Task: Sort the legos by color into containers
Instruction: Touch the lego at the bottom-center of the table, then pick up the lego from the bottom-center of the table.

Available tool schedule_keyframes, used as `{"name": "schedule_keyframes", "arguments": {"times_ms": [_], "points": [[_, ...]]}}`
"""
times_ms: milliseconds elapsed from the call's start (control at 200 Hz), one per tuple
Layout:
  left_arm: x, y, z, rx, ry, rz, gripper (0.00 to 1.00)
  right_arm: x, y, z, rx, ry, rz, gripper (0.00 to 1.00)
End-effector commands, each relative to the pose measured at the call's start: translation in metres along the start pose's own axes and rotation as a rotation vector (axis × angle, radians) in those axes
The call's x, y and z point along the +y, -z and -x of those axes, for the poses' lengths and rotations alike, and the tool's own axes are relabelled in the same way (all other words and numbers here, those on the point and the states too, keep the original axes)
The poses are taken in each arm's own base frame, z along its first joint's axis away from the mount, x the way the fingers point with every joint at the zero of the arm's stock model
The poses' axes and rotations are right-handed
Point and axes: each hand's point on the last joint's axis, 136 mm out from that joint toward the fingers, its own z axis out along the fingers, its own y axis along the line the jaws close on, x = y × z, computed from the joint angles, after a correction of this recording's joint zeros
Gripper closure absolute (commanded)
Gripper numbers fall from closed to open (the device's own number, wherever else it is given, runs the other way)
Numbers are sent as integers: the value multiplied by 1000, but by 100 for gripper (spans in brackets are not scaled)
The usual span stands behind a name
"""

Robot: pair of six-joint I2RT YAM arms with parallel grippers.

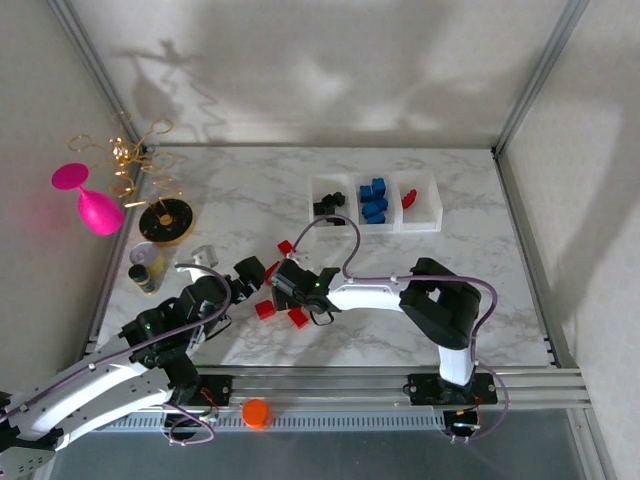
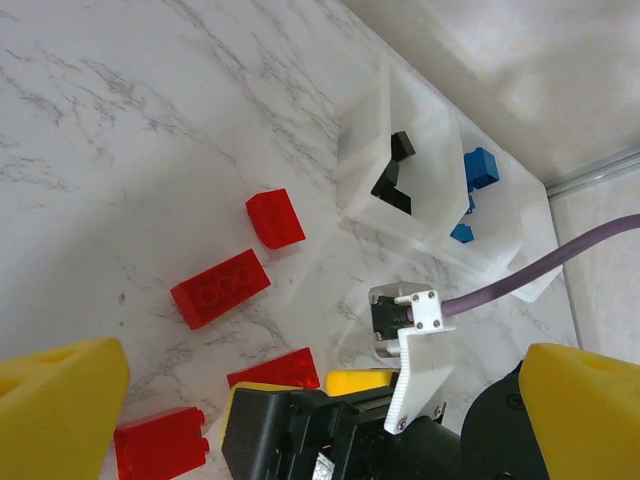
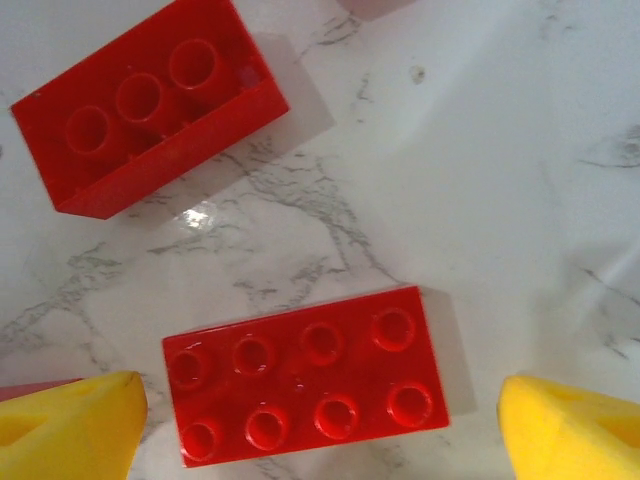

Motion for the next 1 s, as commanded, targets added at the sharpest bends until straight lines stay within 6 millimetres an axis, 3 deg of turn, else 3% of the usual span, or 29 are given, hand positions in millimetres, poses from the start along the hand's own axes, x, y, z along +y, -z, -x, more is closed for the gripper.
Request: {"name": "schedule_keyframes", "arguments": {"times_ms": [0, 135, 571, 686, 831, 996], "points": [[11, 3, 7, -36, 7, 50, 0, 13, -4, -1, 10, -9, 20, 9], [11, 5, 9, -40, 5, 47, 0, 4, -9, -2, 1, 7, -30, 12], [8, 2, 7, -37, 4, 40, 0, -7, -12, -3, -2, 46, -56, 35], [5, 3, 8, -35, 8, 31, 0, -9, -5, 3, -16, 23, -31, 42], [-1, 3, 9, -28, 14, 11, 0, -15, 11, 14, -43, -7, -11, 43], [-23, -2, 0, 23, -6, -65, 0, -42, 37, 31, -96, -49, -28, 42]]}}
